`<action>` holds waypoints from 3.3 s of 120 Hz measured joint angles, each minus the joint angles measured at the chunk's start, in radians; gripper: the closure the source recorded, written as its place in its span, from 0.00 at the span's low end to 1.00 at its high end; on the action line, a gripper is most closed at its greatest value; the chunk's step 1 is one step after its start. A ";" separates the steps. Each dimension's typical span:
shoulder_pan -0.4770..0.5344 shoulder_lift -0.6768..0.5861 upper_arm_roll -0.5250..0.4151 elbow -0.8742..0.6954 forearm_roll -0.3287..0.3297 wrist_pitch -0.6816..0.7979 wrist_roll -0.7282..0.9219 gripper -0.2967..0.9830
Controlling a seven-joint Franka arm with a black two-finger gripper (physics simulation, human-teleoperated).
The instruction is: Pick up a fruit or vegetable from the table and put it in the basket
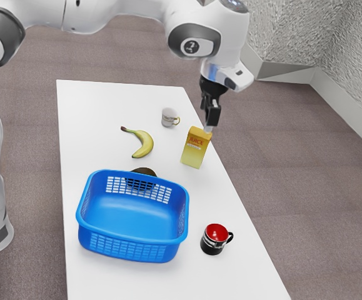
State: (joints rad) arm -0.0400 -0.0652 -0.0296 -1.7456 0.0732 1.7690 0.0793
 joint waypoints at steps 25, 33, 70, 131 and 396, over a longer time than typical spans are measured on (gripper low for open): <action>0.083 -0.011 0.048 -0.154 -0.263 -0.046 0.022 0.23; 0.062 -0.030 0.047 -0.234 -0.297 -0.033 0.031 0.23; 0.075 -0.109 0.029 -0.397 -0.358 0.018 0.073 0.23; 0.082 -0.161 0.027 -0.535 -0.401 0.075 0.128 0.23; 0.089 -0.061 -0.445 -0.144 -0.251 -0.226 -0.395 0.43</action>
State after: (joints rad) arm 0.0489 -0.1259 -0.4746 -1.8897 -0.1780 1.5432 -0.3155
